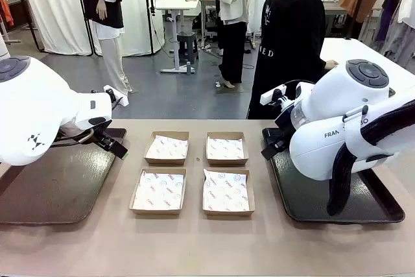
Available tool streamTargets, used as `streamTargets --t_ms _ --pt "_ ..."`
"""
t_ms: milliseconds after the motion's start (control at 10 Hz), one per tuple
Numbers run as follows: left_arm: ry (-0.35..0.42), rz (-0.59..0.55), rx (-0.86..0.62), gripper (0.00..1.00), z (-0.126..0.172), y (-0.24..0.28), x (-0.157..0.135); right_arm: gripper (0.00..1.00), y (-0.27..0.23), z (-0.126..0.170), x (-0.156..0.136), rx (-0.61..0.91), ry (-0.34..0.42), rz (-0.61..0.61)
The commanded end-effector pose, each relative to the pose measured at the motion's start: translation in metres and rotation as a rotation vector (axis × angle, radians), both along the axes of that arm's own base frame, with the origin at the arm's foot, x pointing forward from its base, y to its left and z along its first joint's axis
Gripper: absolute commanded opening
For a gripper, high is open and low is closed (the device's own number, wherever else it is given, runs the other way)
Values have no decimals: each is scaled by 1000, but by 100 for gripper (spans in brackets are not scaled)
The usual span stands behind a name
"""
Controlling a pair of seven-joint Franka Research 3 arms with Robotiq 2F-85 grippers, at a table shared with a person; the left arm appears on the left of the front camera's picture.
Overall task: Individually package the donuts and arrange them on the tray.
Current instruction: Pick up one Paper togo box.
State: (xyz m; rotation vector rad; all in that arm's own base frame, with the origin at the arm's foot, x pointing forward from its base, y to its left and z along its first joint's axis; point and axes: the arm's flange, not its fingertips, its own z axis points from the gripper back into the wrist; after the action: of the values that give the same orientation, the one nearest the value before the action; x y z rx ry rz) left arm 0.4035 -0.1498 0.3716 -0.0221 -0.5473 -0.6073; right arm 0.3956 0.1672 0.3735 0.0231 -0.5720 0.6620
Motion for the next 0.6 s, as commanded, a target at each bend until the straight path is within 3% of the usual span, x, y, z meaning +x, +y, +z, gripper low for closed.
streamTargets --t_ms 0,500 --pt "0 0 0 100 0 0 0 100 0 0 0 0 0 0" --pt "0 0 0 100 0 0 0 100 0 0 0 0 0 0"
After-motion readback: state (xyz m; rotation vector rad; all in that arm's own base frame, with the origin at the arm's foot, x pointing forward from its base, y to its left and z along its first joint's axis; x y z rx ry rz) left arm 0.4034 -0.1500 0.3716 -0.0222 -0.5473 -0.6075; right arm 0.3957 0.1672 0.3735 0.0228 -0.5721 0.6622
